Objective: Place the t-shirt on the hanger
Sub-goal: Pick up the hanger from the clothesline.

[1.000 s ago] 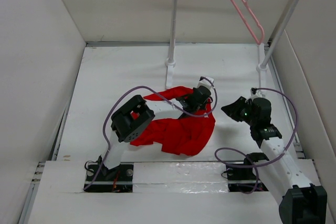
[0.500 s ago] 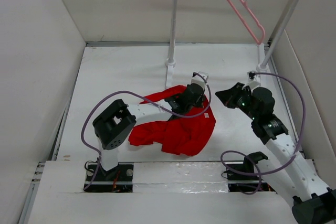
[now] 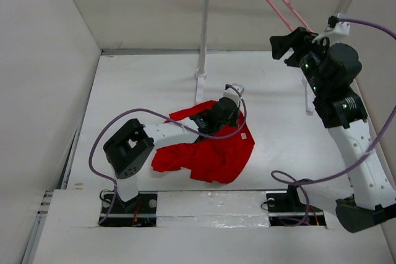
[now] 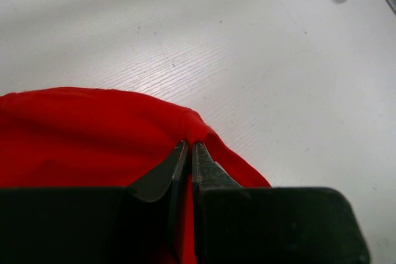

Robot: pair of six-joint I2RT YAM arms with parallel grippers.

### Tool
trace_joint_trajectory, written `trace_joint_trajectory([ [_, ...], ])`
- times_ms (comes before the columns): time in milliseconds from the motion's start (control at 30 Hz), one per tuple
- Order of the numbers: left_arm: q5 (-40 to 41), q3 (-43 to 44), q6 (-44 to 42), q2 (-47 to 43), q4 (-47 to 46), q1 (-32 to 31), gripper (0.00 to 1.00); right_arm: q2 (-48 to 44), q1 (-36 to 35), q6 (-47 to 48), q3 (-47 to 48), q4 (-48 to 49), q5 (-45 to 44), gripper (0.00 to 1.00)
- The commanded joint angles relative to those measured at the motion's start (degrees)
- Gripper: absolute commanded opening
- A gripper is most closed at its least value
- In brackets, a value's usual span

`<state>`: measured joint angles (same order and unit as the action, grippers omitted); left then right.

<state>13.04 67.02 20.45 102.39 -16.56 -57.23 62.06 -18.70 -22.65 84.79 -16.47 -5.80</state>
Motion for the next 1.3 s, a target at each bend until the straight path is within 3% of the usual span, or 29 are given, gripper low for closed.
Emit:
trace_joint_trajectory([
  [0, -2.31, -1.63, 0.73, -3.95, -2.69, 0.19, 0.00, 4.63, 5.75, 5.25, 5.89, -3.92, -7.30, 0.83],
  [167, -3.02, -3.91, 1.17, -5.53, -4.18, 0.19, 0.00, 12.01, 13.68, 6.13, 13.72, -7.42, -7.55, 0.90],
  [333, -3.54, -6.90, 1.44, -6.85, -5.86, 0.19, 0.00, 15.71, 19.57, 7.71, 15.22, -8.14, -5.46, 1.00],
  [467, -4.34, -6.82, 1.61, -6.50, -5.42, 0.19, 0.00, 19.58, 22.47, 8.42, 19.35, -9.11, -5.63, 1.00],
  [700, -3.46, -7.17, 1.00, -7.29, -4.80, 0.19, 0.00, 25.56, 23.63, 8.24, 21.91, -8.76, 2.73, 0.99],
  [867, -3.28, -7.79, 1.61, -7.29, -5.33, 0.19, 0.00, 24.07, 20.73, 8.33, 17.34, -3.40, 2.55, 0.92],
  [1100, -3.98, -7.96, 1.79, -6.85, -5.77, 0.19, 0.00, 23.19, 19.49, 10.00, 18.04, -2.87, -1.14, 0.62],
  [1267, -4.51, -8.49, 2.40, -6.76, -6.64, 0.19, 0.00, 24.51, 19.49, 11.05, 19.09, -4.44, -0.70, 0.56],
])
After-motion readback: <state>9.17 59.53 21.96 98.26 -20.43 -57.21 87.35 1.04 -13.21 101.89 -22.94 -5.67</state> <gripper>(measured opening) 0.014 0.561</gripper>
